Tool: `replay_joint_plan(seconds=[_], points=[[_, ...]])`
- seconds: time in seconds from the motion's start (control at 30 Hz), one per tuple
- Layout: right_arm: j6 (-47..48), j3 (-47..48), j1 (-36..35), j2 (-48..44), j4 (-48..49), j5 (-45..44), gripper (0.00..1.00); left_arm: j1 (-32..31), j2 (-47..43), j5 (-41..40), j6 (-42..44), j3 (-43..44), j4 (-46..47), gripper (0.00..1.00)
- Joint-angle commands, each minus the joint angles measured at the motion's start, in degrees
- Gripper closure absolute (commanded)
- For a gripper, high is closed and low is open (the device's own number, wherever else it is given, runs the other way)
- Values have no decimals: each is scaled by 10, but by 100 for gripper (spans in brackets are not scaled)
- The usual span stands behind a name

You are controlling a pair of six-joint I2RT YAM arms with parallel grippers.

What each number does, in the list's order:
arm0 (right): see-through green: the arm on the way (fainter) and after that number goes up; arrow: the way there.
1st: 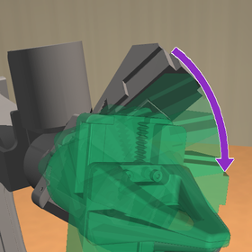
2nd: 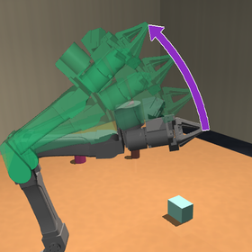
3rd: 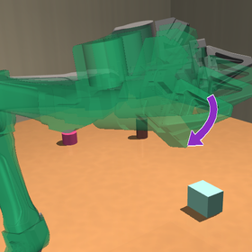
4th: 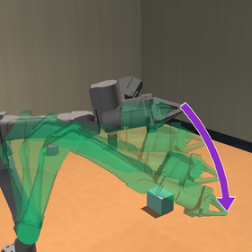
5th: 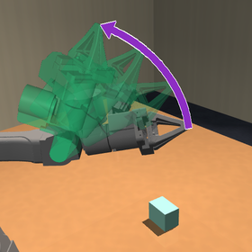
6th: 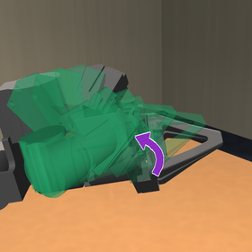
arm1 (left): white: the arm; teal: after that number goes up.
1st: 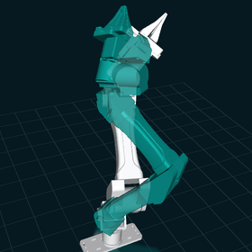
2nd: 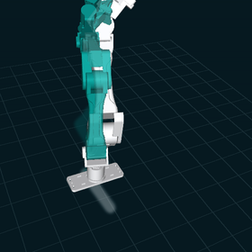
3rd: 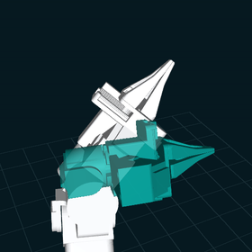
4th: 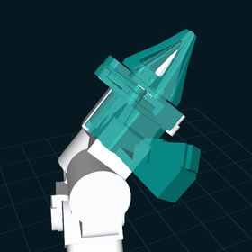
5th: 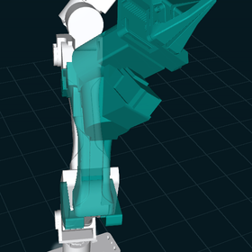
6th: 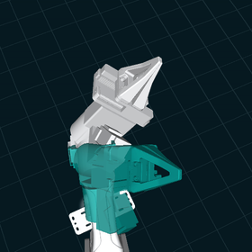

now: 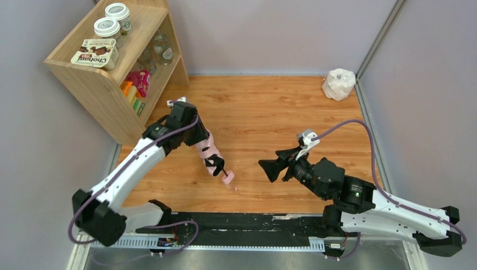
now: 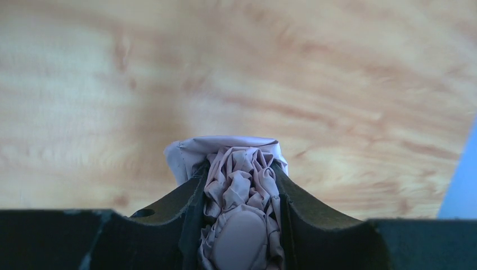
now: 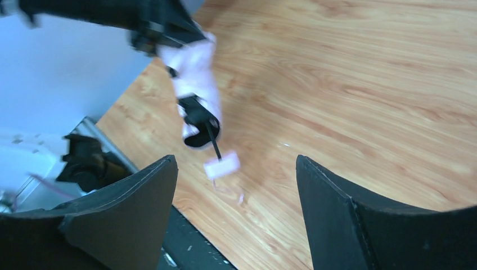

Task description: Put away the umbrella

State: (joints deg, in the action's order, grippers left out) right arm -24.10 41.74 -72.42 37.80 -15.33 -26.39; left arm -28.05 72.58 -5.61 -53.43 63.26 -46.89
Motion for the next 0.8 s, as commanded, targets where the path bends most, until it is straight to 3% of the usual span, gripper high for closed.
replay_joint_plan(seconds=[0.0, 0.07, 0.17, 0.3, 0.4, 0.6, 0.67, 0.7, 0.77], points=[[-44, -16, 25, -34, -98, -56, 19, -13, -125, -64, 146, -70, 251, 100], [-42, -10, 26, -35, -110, -58, 18, -49, -172, -110, 244, -127, 421, 100], [-39, -5, 26, -26, -117, -68, 15, -128, -196, -197, 419, -211, 549, 100], [-30, -6, 26, -16, -109, -70, 14, -191, -148, -232, 467, -297, 673, 100], [-21, -7, 30, -13, -104, -70, 13, -204, -99, -277, 452, -350, 756, 100], [-15, -17, 47, -11, -91, -48, 12, -233, 45, -316, 393, -359, 810, 100], [-17, -17, 48, -10, -101, -41, 11, -234, 38, -318, 361, -360, 795, 100], [-22, -14, 48, -8, -110, -39, 11, -233, 10, -310, 347, -354, 734, 100], [-39, -5, 51, -2, -138, -33, 6, -219, -32, -268, 319, -314, 606, 85]])
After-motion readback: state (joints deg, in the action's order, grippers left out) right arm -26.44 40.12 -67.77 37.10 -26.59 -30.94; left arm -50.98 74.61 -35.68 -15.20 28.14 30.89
